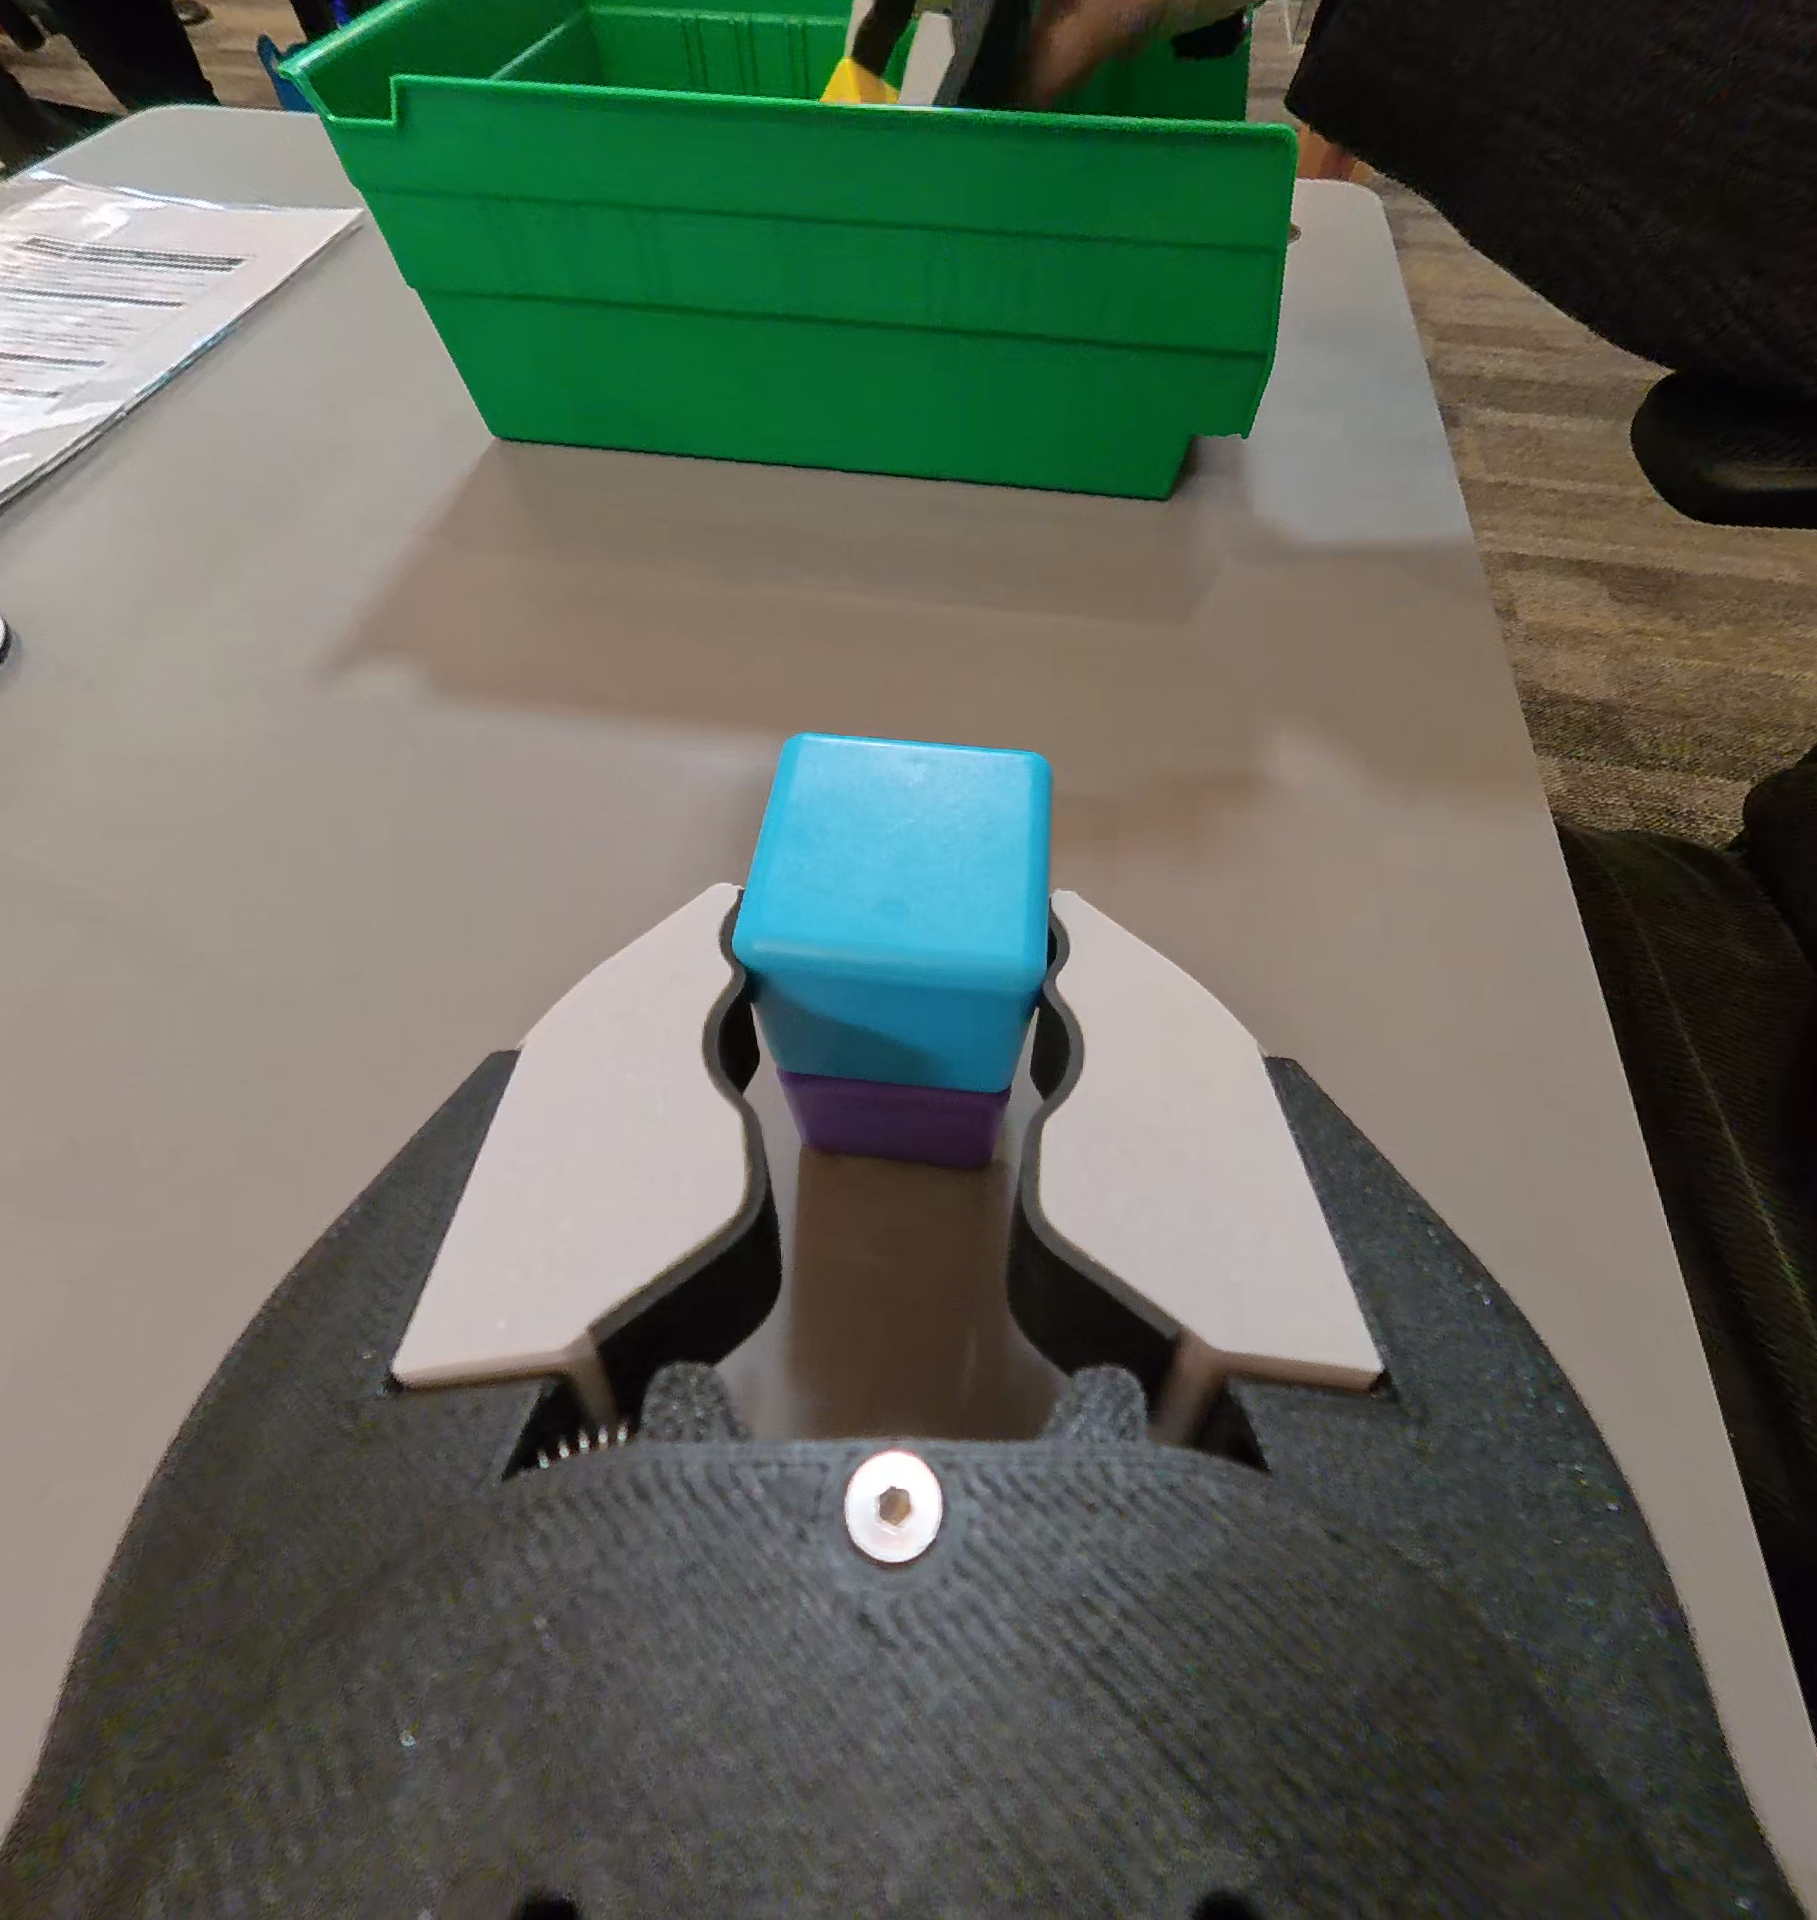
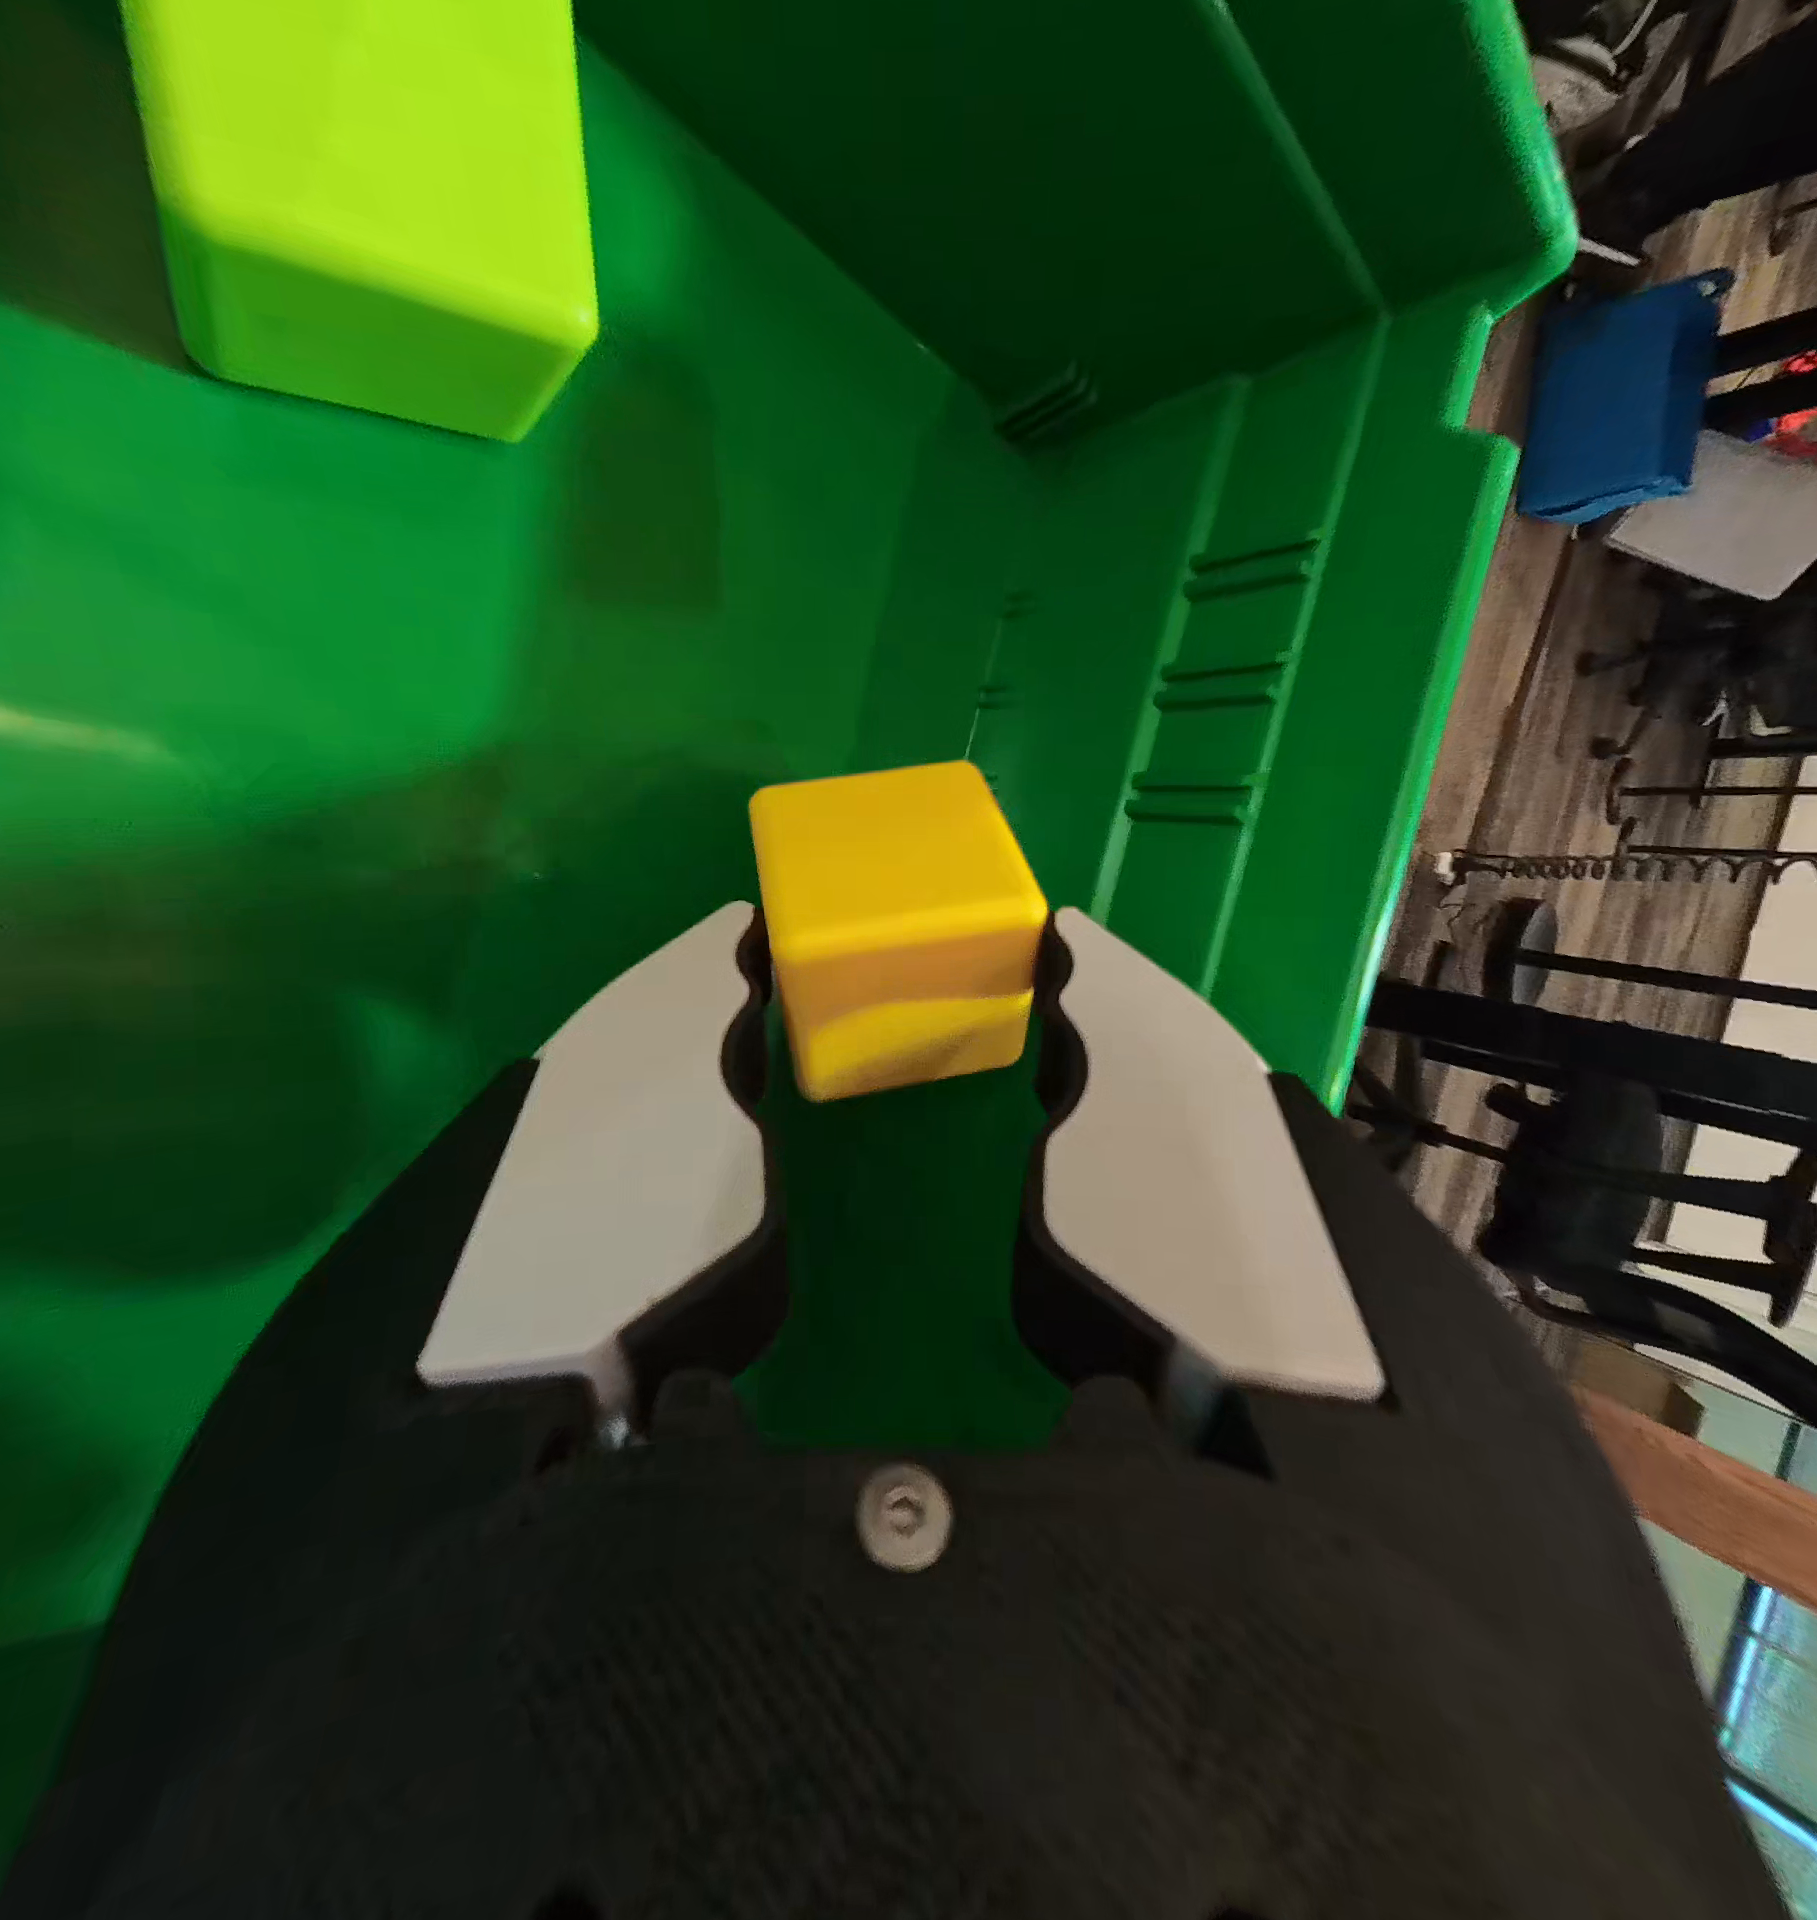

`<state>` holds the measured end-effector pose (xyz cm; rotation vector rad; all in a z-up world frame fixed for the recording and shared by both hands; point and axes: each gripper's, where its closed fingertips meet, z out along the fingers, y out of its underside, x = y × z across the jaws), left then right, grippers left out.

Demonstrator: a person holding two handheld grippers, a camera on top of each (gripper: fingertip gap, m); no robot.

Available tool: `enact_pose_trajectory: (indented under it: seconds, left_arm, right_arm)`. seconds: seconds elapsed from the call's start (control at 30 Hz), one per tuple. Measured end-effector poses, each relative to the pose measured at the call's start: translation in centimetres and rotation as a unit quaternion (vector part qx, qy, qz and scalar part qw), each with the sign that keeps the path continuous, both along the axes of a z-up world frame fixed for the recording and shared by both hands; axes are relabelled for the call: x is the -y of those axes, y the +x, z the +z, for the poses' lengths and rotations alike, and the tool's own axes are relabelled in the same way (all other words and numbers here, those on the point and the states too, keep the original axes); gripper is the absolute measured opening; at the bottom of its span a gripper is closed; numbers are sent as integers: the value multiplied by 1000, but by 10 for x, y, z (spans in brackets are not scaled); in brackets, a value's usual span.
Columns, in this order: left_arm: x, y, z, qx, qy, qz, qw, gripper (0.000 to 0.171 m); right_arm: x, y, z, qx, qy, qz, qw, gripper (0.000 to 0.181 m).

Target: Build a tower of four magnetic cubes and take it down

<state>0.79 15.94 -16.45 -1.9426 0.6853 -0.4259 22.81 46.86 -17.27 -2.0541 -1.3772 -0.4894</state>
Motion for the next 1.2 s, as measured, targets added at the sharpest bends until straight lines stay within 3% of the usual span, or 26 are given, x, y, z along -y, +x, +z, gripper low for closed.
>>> enact_pose_trajectory:
  seconds: [0.17,0.37,0.47,0.57,0.7,0.83,1.03,1.2]
  left_arm:
    - [0,0,0,3,-3,-1,1000,52]
    - [0,0,0,3,-3,-1,1000,52]
    - [0,0,0,2,-3,-1,1000,52]
    - [0,0,-1,2,-5,-1,1000,52]
    - [-2,2,-8,-18,-23,-1,1000,55]
    - [0,6,-21,-64,-45,-5,997,84]
    - [-1,2,-32,-92,-69,10,993,85]
    - [2,-7,-40,-89,-108,17,990,84]
  right_arm:
    - [2,1,1,-13,-11,3,1000,52]
    - [-1,-2,22,-29,25,16,999,56]
    - [3,-13,44,-77,40,27,996,55]
    - [23,-47,74,-167,38,81,982,58]
    - [79,-112,123,-283,46,215,934,61]
    - [146,-159,147,-318,45,325,889,60]
    - [253,-208,134,-376,-88,455,803,59]
    - [289,-224,103,-418,-209,465,752,60]
